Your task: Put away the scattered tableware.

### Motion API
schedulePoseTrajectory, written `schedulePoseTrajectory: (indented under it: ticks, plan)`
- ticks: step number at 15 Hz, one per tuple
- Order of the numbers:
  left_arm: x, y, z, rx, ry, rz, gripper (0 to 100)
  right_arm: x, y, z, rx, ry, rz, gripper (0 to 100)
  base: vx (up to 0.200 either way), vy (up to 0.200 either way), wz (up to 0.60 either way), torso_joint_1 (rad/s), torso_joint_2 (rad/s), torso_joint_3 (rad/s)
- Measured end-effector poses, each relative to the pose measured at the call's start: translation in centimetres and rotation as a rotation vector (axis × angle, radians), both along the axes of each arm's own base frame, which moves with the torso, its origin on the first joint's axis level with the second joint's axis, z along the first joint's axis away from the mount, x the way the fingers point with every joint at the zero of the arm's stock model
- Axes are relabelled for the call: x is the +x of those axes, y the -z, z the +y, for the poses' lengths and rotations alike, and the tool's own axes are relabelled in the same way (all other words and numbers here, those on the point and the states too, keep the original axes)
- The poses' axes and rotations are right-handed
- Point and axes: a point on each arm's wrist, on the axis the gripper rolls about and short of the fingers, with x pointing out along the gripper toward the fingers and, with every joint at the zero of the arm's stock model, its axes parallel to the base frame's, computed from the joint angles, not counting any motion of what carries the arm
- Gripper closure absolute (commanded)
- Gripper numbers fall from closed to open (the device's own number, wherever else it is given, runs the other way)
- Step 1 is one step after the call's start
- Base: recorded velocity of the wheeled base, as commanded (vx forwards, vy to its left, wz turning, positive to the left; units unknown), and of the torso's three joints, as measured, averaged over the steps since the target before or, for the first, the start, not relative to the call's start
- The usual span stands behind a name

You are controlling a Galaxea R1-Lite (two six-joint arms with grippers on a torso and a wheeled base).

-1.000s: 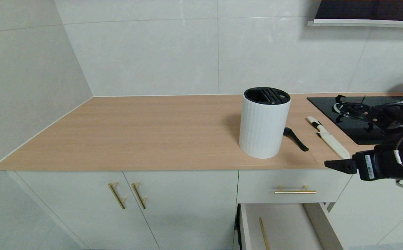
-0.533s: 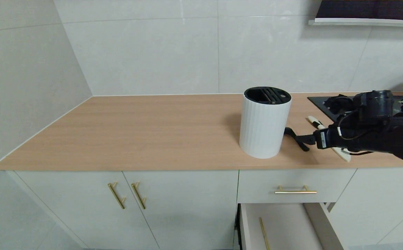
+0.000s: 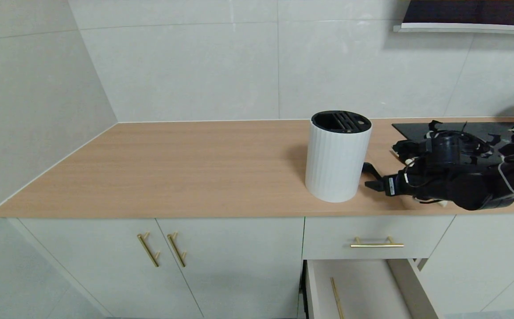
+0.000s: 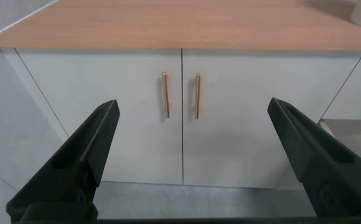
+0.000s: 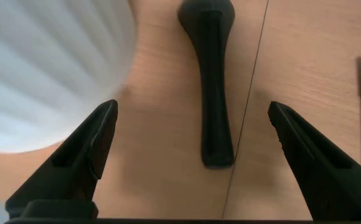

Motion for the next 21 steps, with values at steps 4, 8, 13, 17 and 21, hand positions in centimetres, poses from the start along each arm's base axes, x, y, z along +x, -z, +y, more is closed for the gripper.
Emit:
schedulePoseTrajectory:
  ticks: [4, 8, 13, 17, 21]
  plan:
    - [0.0, 0.0, 0.0, 0.000, 0.000, 0.000, 0, 0.9, 0.7, 0.0, 0.029, 0.017, -0.007, 0, 0.000, 0.000, 0.00, 0.000, 0.00, 0.000]
    - [0.0, 0.0, 0.0, 0.000, 0.000, 0.000, 0, 1.5, 1.5, 0.0, 0.013, 0.058, -0.032, 100, 0.000, 0.000, 0.00, 0.000, 0.00, 0.000]
    - [0.0, 0.0, 0.0, 0.000, 0.000, 0.000, 0, 1.6, 2.2, 0.1, 0.008, 0.057, -0.021, 100, 0.000, 0.000, 0.00, 0.000, 0.00, 0.000]
    - [0.0, 0.0, 0.0, 0.000, 0.000, 0.000, 0, 1.6, 2.5, 0.2, 0.006, 0.055, -0.015, 100, 0.000, 0.000, 0.00, 0.000, 0.00, 0.000]
    - [0.0, 0.0, 0.0, 0.000, 0.000, 0.000, 0, 1.3, 1.5, 0.1, 0.005, 0.153, -0.002, 100, 0.000, 0.000, 0.00, 0.000, 0.00, 0.000]
